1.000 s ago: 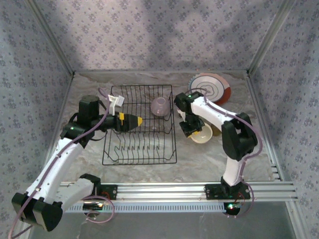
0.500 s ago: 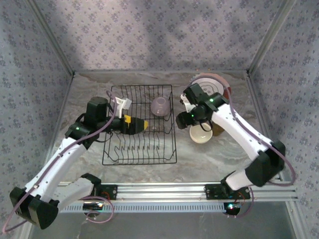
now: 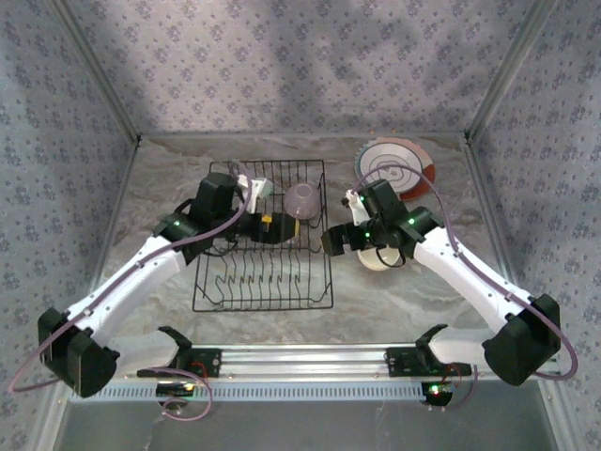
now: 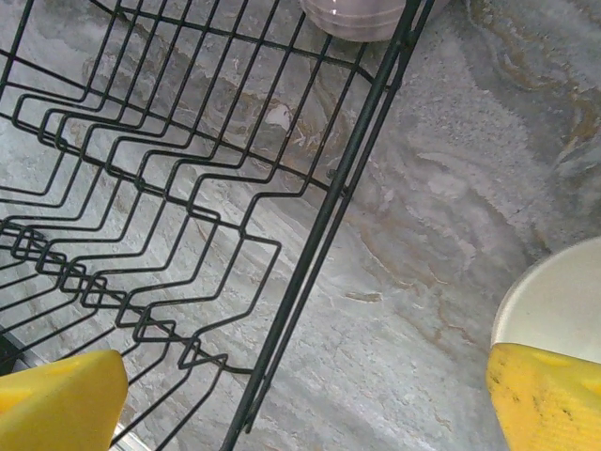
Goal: Unload the mixed dishes from the dish rack
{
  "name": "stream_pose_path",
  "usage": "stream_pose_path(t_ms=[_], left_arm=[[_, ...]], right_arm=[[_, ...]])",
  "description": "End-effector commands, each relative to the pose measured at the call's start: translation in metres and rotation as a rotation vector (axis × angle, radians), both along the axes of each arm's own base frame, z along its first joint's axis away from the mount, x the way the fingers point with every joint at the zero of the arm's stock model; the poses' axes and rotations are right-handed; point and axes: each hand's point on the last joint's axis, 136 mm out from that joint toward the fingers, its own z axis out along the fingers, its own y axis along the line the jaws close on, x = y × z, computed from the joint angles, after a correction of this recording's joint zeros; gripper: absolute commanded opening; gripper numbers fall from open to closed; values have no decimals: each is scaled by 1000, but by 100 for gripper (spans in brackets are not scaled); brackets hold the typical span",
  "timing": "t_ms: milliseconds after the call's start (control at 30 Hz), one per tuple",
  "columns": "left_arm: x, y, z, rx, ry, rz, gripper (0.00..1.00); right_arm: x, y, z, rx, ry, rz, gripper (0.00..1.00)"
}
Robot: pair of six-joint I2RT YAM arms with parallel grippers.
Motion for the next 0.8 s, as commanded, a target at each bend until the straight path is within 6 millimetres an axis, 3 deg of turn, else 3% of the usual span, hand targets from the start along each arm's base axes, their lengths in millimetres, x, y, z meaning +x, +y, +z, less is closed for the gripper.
stream_pose_path(t_ms=[0,367,767], left_arm=[[25,-7,6,30,-35,62,99],[88,-25,-37,266,-2,161,99],[143,-24,-87,562,6,225,99]], right_arm=[[0,6,7,70,-24,-13,100],[-1,8,-23,92,20,-41,99],[-11,34,-41,141,84,-5,73]])
